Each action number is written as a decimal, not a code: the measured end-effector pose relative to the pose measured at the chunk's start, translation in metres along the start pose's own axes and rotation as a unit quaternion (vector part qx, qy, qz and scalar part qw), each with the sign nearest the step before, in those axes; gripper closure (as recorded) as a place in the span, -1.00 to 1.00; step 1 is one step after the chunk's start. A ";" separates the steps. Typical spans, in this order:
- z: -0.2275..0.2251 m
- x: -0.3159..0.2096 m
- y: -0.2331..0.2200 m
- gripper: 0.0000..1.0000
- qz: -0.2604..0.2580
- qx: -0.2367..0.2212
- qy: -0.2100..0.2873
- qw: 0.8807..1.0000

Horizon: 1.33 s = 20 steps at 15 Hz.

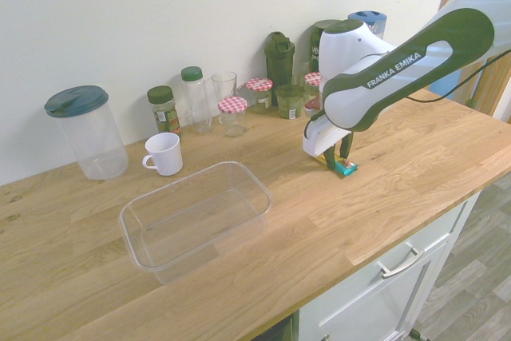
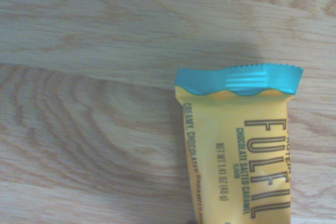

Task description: Put the protein bar into the container

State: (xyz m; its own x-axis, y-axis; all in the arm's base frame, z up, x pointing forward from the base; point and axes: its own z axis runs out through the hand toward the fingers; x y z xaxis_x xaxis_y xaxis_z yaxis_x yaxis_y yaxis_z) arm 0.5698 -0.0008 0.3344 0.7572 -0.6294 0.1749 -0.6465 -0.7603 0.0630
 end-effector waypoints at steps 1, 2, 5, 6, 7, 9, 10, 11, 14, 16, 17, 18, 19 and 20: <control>0.000 0.000 0.000 1.00 0.000 0.000 0.000 1.000; 0.000 0.000 0.000 1.00 0.000 0.000 0.000 1.000; -0.012 0.000 -0.001 1.00 -0.001 0.006 0.008 1.000; -0.027 -0.003 -0.002 1.00 -0.004 0.013 0.015 1.000; -0.045 -0.010 -0.004 1.00 -0.010 0.020 0.023 0.999; -0.083 -0.033 -0.006 1.00 -0.024 0.032 0.036 0.999; -0.098 -0.046 -0.009 1.00 -0.031 0.036 0.041 0.998; -0.112 -0.059 -0.014 1.00 -0.036 0.039 0.045 0.998; -0.136 -0.101 -0.041 1.00 -0.062 0.039 0.057 0.996; -0.148 -0.131 -0.063 1.00 -0.078 0.037 0.068 0.994; -0.152 -0.146 -0.072 1.00 -0.085 0.035 0.073 0.993; -0.156 -0.159 -0.080 1.00 -0.090 0.033 0.078 0.992; -0.160 -0.169 -0.087 1.00 -0.094 0.031 0.082 0.992; -0.165 -0.175 -0.093 1.00 -0.096 0.028 0.084 0.991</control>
State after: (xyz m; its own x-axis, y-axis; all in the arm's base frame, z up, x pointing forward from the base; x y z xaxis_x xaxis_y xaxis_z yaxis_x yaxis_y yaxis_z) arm 0.4821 0.2069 0.4604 0.8370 -0.4396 0.3259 -0.4814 -0.8747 0.0565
